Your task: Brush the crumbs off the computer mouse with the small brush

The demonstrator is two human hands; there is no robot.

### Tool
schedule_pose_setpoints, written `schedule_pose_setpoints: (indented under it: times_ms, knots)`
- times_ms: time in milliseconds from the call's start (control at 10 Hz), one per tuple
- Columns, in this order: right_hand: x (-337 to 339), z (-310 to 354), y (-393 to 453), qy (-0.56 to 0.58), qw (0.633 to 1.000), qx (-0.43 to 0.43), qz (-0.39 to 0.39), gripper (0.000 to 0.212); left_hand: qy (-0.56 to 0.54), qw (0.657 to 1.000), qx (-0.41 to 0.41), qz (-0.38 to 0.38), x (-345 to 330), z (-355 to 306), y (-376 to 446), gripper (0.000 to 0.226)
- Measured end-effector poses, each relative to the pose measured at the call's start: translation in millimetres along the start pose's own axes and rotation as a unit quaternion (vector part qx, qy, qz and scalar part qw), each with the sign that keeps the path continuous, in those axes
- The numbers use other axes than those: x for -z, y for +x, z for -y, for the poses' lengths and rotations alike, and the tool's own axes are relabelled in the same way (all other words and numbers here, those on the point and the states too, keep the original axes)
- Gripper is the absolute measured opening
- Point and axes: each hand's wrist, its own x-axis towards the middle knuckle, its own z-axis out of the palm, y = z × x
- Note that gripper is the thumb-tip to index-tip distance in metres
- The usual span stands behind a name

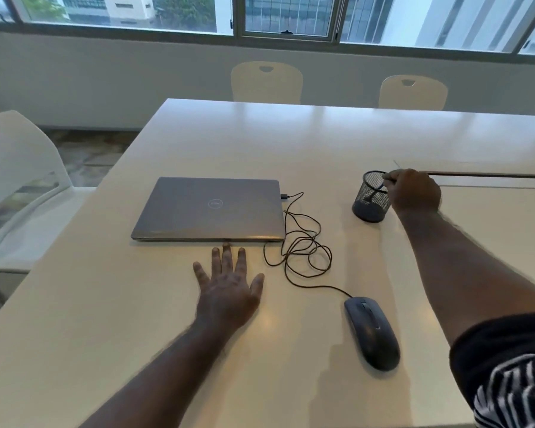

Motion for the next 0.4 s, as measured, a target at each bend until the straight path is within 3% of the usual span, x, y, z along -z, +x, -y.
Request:
schedule_pose_setpoints:
  times_ms: [100,300,400]
  knots:
    - [1,0,1,0.003,1.000,-0.002,0.017,0.029,-0.010,1.000,-0.001,0.002,1,-1,-1,0.073]
    - [16,3,-13,0.045,0.997,0.024,-0.049,0.032,-0.080,0.997,-0.003,-0.005,6,2,-2,0.073]
    - [31,16,-28,0.063,0.988,0.087,-0.107,0.026,-0.117,0.990,-0.019,-0.076,19,8,-2,0.066]
